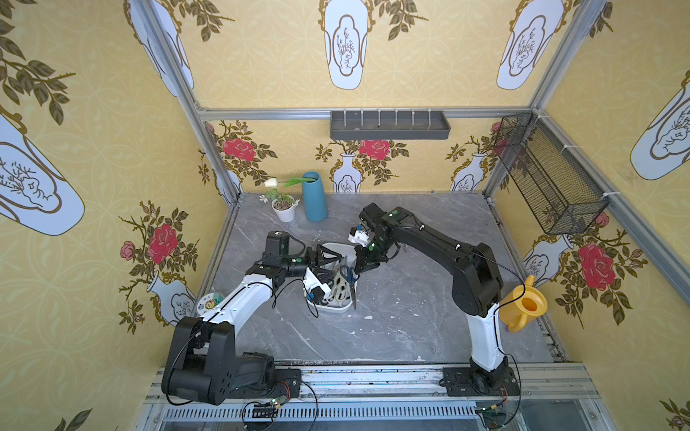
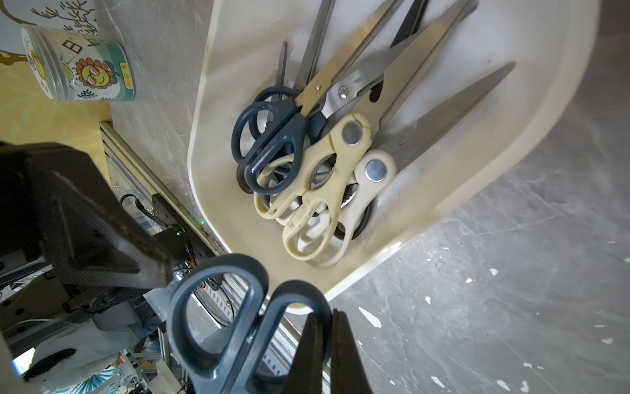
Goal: Put the scissors into the storage box
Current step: Pick up the scissors from the center of the board, then place the scissors in the storage box.
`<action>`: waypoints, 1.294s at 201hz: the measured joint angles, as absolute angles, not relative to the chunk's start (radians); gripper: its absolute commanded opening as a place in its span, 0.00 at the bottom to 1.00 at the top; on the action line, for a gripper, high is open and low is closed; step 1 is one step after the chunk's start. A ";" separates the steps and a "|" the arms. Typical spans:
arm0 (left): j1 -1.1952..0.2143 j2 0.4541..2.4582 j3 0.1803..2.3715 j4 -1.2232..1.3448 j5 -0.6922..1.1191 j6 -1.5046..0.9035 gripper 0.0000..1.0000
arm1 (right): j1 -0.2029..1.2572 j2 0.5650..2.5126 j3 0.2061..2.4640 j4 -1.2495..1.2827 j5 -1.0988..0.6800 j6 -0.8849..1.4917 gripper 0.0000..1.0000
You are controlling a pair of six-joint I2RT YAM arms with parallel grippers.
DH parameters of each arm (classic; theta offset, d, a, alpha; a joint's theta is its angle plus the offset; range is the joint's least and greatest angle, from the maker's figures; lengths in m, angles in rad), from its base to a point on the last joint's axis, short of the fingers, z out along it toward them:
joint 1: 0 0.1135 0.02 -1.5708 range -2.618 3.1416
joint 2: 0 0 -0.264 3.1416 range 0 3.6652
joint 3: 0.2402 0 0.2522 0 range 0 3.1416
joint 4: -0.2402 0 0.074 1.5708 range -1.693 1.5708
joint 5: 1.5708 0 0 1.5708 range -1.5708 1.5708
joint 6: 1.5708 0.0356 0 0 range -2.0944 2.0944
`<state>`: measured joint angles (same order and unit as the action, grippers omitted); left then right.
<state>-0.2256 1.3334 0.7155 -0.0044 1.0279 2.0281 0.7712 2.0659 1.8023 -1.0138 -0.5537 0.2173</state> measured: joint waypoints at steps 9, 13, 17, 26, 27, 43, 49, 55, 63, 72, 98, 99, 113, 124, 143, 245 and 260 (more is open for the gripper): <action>-0.232 1.343 0.715 -0.005 1.026 2.040 0.71 | 0.772 2.059 1.793 -1.014 -0.563 0.220 0.00; -0.237 1.348 0.715 -0.005 1.024 2.041 0.70 | 0.772 2.057 1.790 -1.014 -0.566 0.220 0.00; -0.239 1.351 0.715 -0.005 1.021 2.041 0.69 | 0.772 2.055 1.788 -1.014 -0.567 0.220 0.00; -0.246 1.359 0.715 -0.005 1.016 2.042 0.67 | 0.773 2.054 1.783 -1.010 -0.571 0.221 0.00; -0.247 1.360 0.715 -0.005 1.016 2.042 0.67 | 0.773 2.054 1.782 -1.009 -0.572 0.221 0.00; -0.257 1.370 0.715 -0.005 1.002 2.042 0.58 | 0.776 2.054 1.777 -1.002 -0.575 0.222 0.00; -0.262 1.372 0.715 -0.005 0.997 2.042 0.55 | 0.778 2.054 1.774 -0.998 -0.578 0.222 0.00; -0.263 1.374 0.715 -0.005 0.994 2.042 0.53 | 0.779 2.053 1.771 -0.993 -0.580 0.222 0.00; -0.268 1.374 0.715 -0.005 0.990 2.042 0.49 | 0.779 2.051 1.766 -0.991 -0.582 0.222 0.00; -0.269 1.375 0.715 -0.005 0.985 2.042 0.43 | 0.781 2.051 1.760 -0.991 -0.583 0.222 0.00; -0.281 1.374 0.712 -0.007 0.965 2.042 0.32 | 0.780 2.051 1.763 -0.988 -0.587 0.213 0.00; -0.281 1.374 0.712 -0.007 0.965 2.042 0.32 | 0.780 2.051 1.764 -0.988 -0.587 0.213 0.00; -0.289 1.372 0.702 -0.008 0.960 2.042 0.28 | 0.778 2.051 1.767 -0.986 -0.588 0.212 0.00; -0.295 1.372 0.697 -0.008 0.954 2.042 0.25 | 0.778 2.051 1.768 -0.984 -0.589 0.208 0.00; -0.301 1.372 0.690 -0.009 0.945 2.042 0.14 | 0.776 2.051 1.765 -0.984 -0.589 0.205 0.00; -0.319 1.161 0.718 -0.266 0.796 1.795 0.00 | 0.654 1.736 1.574 -0.752 -0.475 0.318 0.43; -0.319 1.125 0.770 -0.412 0.757 1.631 0.08 | 0.602 1.645 1.478 -0.670 -0.440 0.379 0.42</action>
<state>-0.3191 1.1252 0.7704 -0.4122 0.7574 1.6306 0.6022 1.6447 1.4780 -0.6701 -0.4400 0.3794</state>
